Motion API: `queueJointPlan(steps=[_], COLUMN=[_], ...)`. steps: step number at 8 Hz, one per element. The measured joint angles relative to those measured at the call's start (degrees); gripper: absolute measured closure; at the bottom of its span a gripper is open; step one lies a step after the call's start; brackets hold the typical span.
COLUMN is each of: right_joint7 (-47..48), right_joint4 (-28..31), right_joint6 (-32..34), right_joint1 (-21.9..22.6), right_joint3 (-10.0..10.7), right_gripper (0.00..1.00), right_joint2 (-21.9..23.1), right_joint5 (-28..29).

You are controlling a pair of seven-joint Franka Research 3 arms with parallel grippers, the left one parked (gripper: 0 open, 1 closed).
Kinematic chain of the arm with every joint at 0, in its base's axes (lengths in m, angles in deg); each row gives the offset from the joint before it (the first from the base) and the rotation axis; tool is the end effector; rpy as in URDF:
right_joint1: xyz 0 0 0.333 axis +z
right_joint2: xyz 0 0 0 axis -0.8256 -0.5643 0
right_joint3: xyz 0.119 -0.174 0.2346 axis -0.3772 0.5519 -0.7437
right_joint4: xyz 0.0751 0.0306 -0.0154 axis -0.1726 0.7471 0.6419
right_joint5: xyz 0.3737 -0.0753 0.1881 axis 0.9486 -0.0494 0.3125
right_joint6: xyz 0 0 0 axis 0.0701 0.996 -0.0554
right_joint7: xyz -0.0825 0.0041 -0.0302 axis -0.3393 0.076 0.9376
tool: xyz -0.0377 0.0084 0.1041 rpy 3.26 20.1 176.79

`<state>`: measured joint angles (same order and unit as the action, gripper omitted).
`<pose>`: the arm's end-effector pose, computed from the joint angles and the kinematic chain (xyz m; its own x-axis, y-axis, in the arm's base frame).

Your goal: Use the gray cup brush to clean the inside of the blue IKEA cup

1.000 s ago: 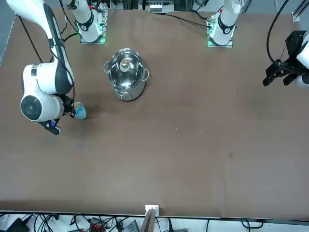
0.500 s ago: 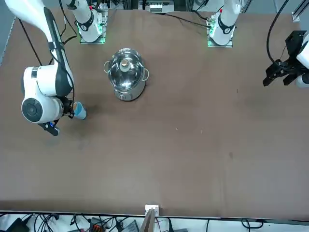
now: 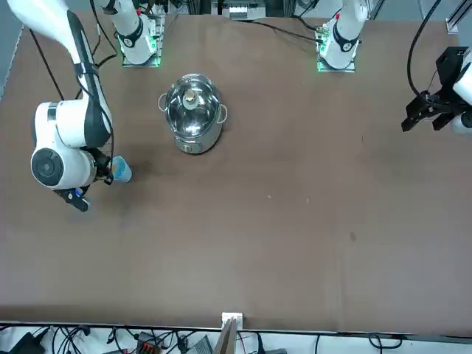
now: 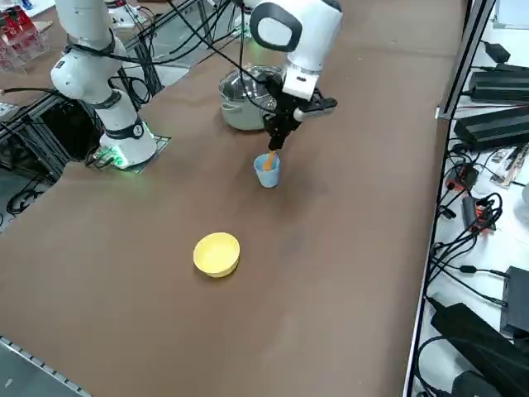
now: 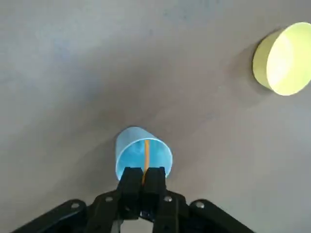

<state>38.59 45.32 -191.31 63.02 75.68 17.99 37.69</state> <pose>0.6510 0.0515 0.3110 0.8457 -0.5090 -0.1603 -0.4500 -0.8417 0.2983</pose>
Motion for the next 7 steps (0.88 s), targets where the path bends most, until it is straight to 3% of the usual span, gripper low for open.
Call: queueJointPlan(steps=[7], right_joint7=[0.2], right_joint4=[-0.4], right_joint6=[1.3], right_joint1=[1.9], right_joint3=[-0.6], right_gripper=[0.97], right_joint2=[-0.6], right_joint5=[2.1])
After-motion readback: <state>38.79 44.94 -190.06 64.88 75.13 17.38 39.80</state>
